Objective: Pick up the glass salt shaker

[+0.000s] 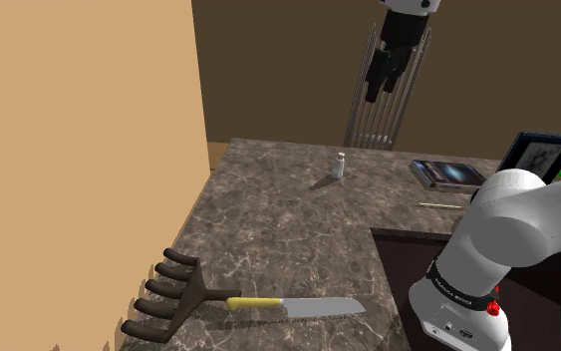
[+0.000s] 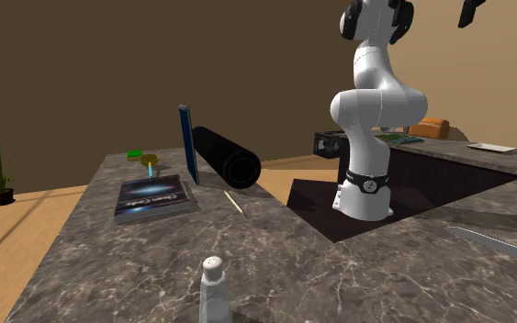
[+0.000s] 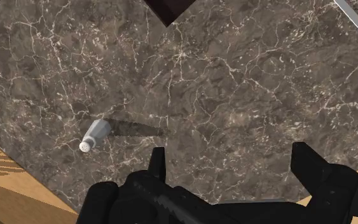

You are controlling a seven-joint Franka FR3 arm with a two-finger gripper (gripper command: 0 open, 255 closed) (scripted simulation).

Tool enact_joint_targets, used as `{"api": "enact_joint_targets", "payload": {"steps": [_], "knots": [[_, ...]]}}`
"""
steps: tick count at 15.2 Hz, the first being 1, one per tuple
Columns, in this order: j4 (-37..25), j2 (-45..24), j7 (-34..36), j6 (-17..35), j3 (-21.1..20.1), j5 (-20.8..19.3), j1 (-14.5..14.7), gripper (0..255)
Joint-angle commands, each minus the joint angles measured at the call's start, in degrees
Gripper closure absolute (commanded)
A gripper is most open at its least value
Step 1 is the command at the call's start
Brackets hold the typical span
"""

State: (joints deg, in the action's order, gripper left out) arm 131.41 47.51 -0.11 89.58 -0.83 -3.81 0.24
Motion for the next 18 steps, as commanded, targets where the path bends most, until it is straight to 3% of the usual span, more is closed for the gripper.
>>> {"api": "enact_joint_targets", "payload": {"steps": [1, 10, 18], "knots": [[0.0, 0.0, 0.0, 0.0, 0.0, 0.0, 0.0, 0], [5.1, -8.2, -10.8, 12.6, 10.3, -3.7, -1.4, 0], [4.3, -21.0, -21.0, 23.6, 19.4, -4.0, -1.5, 0]]}}
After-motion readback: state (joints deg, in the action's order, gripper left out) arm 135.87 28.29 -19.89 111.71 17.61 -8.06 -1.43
